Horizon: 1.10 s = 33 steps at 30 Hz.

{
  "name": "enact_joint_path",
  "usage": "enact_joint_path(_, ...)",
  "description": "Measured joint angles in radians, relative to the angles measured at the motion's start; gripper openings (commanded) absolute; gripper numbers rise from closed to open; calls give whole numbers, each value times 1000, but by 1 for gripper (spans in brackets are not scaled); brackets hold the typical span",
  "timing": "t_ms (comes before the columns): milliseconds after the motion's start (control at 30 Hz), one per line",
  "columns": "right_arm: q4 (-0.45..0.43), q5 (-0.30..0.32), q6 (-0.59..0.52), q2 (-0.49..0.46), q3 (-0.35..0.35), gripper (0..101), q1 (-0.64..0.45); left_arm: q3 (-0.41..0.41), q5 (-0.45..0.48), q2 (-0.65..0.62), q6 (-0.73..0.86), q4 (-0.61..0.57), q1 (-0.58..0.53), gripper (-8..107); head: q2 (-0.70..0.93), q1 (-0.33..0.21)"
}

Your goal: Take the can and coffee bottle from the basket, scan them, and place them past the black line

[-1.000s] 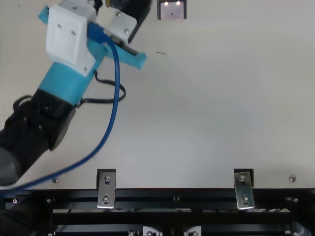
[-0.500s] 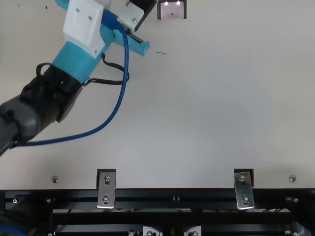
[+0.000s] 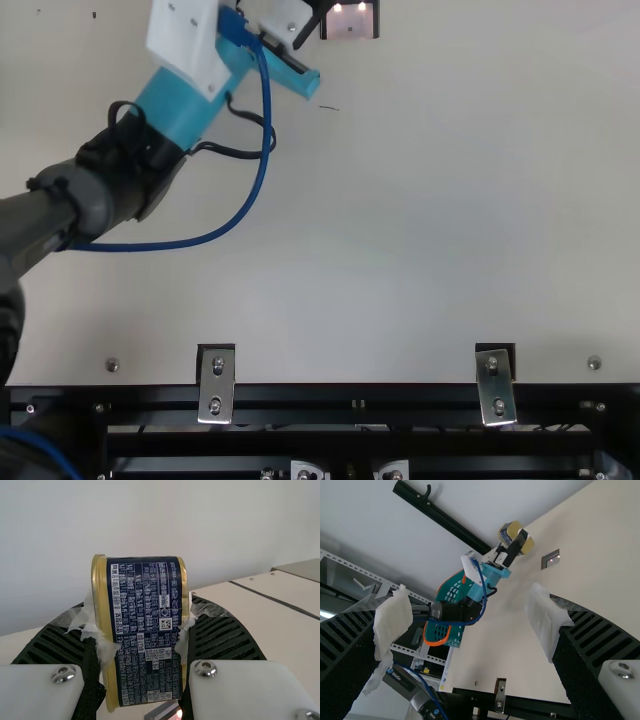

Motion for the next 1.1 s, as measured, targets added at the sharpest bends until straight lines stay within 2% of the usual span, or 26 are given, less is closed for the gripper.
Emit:
enact_joint_path(233, 0, 0, 0, 0, 0, 101, 0, -57, -9, 36, -39, -2, -39, 10, 0, 0)
enact_joint_path(700, 0, 0, 0, 0, 0, 101, 0, -141, 45, 93, -52, -19, -87, 10, 0, 0)
enact_joint_path(867, 0, 0, 0, 0, 0, 101, 0, -140, 52, 57, -13, -43, -97, 10, 0, 0)
enact_joint_path(1100, 0, 0, 0, 0, 0, 101, 0, -144, 168, -82, 82, -38, -108, 10, 0, 0)
